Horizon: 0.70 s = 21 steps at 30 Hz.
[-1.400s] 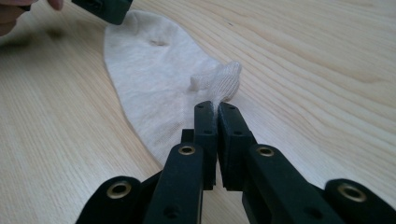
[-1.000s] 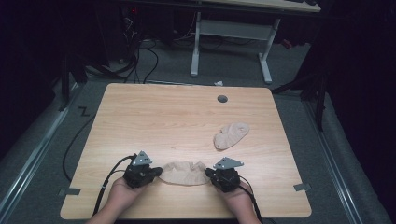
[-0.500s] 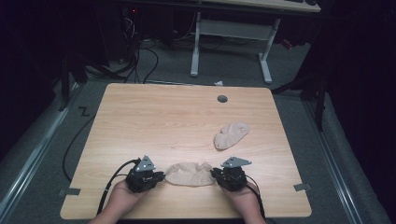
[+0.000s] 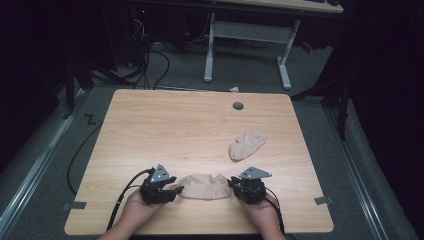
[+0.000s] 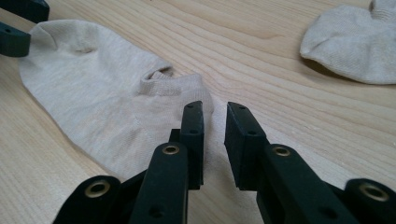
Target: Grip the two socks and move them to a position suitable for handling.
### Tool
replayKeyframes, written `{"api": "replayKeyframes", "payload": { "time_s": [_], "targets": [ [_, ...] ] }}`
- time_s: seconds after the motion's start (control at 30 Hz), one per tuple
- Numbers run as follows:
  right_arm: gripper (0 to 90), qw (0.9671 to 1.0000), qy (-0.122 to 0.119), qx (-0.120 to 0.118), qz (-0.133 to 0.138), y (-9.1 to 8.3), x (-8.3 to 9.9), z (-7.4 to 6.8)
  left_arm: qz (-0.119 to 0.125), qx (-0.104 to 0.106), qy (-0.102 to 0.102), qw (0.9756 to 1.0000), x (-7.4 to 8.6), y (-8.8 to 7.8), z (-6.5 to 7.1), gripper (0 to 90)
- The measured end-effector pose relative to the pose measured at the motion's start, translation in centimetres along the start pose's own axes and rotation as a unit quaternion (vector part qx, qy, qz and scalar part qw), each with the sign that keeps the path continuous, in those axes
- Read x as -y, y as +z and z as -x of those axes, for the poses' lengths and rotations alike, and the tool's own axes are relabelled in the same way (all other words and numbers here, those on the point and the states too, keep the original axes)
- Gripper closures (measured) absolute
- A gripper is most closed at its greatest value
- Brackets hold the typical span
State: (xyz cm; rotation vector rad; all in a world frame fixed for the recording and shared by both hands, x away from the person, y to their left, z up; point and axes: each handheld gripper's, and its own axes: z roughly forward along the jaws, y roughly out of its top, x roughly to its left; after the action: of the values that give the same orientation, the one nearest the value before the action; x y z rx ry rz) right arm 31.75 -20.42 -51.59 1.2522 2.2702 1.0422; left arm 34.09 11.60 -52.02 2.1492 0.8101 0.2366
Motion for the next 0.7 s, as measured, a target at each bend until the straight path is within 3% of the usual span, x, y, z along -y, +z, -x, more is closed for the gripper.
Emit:
{"api": "replayKeyframes", "payload": {
  "time_s": [0.1,0.27,0.4,0.53,0.7],
  "targets": [
    [73.3,0.9999,-0.004,0.011,0.003,0.1,-0.1,0.0,0.015,-0.013,0.001,0.9998,0.1,-0.7,-0.2,51.2],
    [70.2,0.9995,-0.002,0.029,0.012,0.0,-1.1,0.3,0.016,-0.029,0.011,0.9994,0.7,-2.1,-0.9,44.8],
    [65.6,0.9981,-0.001,0.062,-0.002,0.8,-2.3,1.2,0.032,-0.035,0.000,0.9989,1.0,-3.3,-1.9,43.3],
    [60.5,0.9954,0.002,0.096,-0.009,2.1,-3.4,2.4,0.062,-0.052,-0.003,0.9967,0.8,-4.3,-2.6,43.3],
    [59.3,0.9936,0.003,0.111,-0.021,3.2,-4.5,3.1,0.052,-0.053,0.002,0.9973,0.8,-4.0,-3.0,44.7]
  ]
}}
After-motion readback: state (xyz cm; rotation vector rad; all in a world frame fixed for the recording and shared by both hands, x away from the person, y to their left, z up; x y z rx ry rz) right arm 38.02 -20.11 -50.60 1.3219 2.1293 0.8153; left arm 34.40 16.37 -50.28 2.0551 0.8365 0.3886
